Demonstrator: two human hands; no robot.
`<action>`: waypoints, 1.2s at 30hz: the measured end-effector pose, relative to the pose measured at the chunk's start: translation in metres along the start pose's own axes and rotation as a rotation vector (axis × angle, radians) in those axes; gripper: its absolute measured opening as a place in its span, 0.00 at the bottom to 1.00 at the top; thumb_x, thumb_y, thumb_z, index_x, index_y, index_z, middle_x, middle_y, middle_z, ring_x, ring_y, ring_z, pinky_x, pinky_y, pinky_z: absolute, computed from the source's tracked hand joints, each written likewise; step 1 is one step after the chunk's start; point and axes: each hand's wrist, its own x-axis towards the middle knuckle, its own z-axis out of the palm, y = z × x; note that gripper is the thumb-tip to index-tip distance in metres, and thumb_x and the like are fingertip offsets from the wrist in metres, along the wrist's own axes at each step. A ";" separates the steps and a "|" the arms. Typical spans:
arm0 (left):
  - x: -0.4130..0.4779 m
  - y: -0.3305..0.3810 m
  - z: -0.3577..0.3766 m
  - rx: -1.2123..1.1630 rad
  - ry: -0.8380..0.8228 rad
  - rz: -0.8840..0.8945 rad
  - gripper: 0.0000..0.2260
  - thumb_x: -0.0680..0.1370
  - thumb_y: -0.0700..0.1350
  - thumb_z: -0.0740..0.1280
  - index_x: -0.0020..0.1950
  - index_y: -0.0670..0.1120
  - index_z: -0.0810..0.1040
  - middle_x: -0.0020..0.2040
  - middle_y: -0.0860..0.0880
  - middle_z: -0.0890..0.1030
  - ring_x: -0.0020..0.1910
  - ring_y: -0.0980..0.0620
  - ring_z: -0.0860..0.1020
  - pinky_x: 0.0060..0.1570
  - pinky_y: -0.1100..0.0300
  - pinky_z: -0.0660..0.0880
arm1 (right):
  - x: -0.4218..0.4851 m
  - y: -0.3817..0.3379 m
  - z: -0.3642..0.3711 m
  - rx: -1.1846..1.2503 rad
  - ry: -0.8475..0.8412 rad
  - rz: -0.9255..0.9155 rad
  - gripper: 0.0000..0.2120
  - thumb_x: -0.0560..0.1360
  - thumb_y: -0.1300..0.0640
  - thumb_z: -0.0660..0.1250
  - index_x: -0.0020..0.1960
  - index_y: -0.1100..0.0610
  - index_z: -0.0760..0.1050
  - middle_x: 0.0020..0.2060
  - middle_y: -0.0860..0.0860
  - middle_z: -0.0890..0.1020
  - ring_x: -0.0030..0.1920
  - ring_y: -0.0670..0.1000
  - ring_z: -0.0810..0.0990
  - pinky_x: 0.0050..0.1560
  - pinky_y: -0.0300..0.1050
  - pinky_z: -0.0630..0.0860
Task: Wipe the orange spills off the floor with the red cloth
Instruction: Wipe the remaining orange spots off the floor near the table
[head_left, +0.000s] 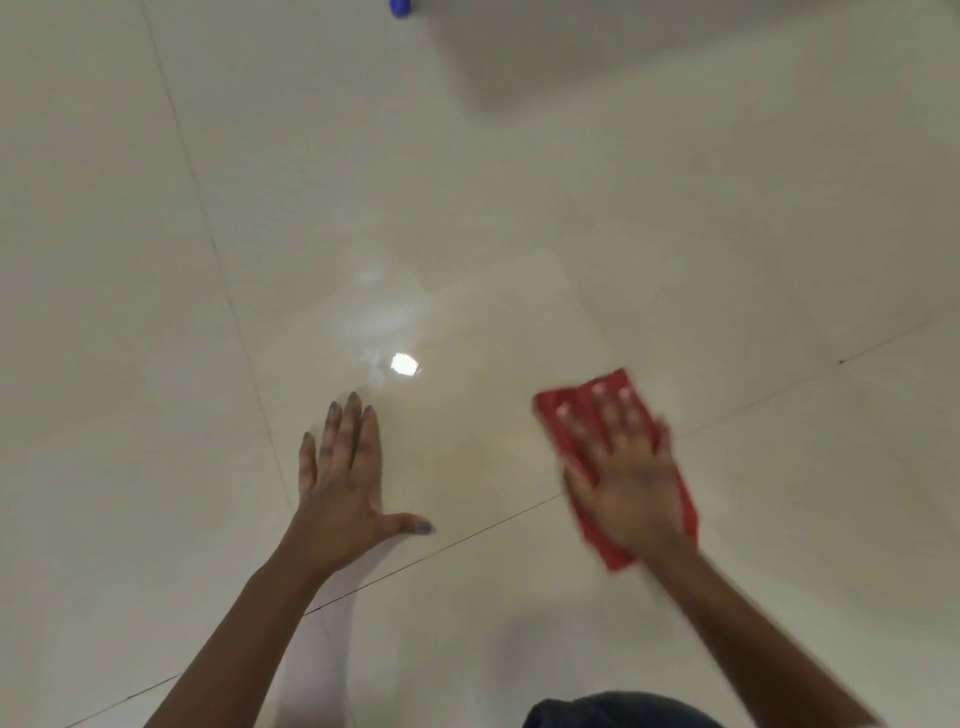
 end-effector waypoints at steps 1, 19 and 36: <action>0.003 0.005 0.000 0.005 0.012 0.006 0.61 0.54 0.82 0.50 0.74 0.46 0.40 0.75 0.51 0.37 0.71 0.56 0.31 0.65 0.58 0.25 | 0.025 0.019 -0.004 -0.015 0.009 0.099 0.28 0.75 0.41 0.50 0.74 0.43 0.54 0.74 0.56 0.59 0.74 0.60 0.57 0.66 0.68 0.59; 0.068 0.099 0.022 0.204 -0.059 0.276 0.59 0.56 0.82 0.46 0.75 0.45 0.42 0.72 0.50 0.33 0.71 0.53 0.31 0.69 0.47 0.35 | 0.064 0.054 -0.012 0.073 -0.131 0.337 0.29 0.75 0.38 0.38 0.75 0.42 0.44 0.77 0.53 0.46 0.76 0.57 0.42 0.70 0.67 0.42; 0.157 0.198 0.045 0.269 -0.026 0.401 0.58 0.55 0.82 0.42 0.75 0.48 0.39 0.72 0.52 0.31 0.71 0.52 0.30 0.66 0.48 0.32 | 0.047 0.211 -0.030 0.145 -0.053 0.867 0.27 0.79 0.40 0.43 0.75 0.42 0.41 0.77 0.50 0.43 0.76 0.53 0.40 0.71 0.65 0.42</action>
